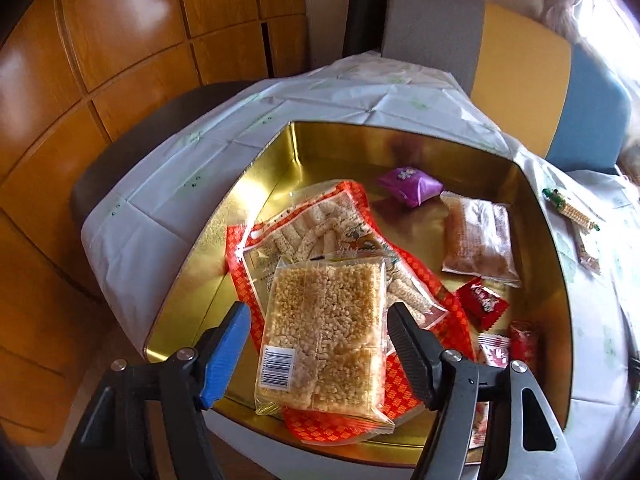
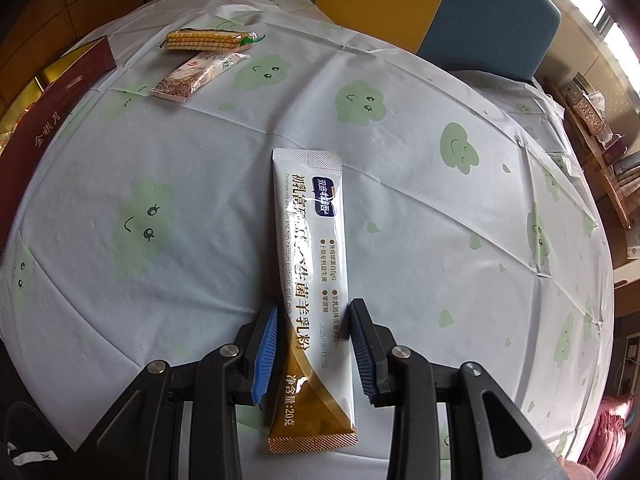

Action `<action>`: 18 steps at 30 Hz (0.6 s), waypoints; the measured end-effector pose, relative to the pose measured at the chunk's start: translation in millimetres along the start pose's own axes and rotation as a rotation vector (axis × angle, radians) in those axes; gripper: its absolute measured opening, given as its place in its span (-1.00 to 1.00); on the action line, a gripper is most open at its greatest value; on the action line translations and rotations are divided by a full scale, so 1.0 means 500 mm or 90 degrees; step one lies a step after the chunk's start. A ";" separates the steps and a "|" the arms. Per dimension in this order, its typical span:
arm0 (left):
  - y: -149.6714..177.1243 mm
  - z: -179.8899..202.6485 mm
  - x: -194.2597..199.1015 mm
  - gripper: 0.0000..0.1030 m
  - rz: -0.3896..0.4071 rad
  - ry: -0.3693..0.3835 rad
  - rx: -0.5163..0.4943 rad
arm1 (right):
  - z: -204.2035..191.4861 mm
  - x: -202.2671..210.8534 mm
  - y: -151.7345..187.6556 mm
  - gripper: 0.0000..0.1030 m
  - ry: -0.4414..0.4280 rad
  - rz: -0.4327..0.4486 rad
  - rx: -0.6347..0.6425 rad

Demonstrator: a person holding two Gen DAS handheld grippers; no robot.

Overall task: Organize snacks
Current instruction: 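Lower the rice-crisp pack into the gold tin and open the left gripper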

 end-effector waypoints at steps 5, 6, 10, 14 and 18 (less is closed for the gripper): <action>0.000 0.008 0.029 0.38 0.019 0.012 0.002 | 0.000 0.000 -0.001 -0.32 0.001 0.000 0.001; 0.002 0.010 0.034 0.39 0.020 0.014 0.002 | -0.001 0.000 0.000 -0.32 0.003 0.000 0.001; 0.009 0.017 0.050 0.39 0.028 0.022 -0.002 | -0.005 0.001 0.000 -0.38 0.003 0.000 0.003; 0.015 0.026 0.062 0.39 0.036 0.026 -0.012 | -0.005 0.002 0.001 -0.40 0.000 -0.001 0.000; 0.021 0.033 0.071 0.38 0.041 0.032 -0.019 | -0.004 0.003 0.001 -0.43 -0.006 -0.004 -0.003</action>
Point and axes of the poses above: each gripper's, at about its wrist camera, not at the fingertips, and x roughly against the way its jaws point, z to its right, y to its underside, the point moved 10 cm from there along -x, roughly the way its jaws point, and after that the axes turned 12 degrees about -z, right-handed, at the moved point
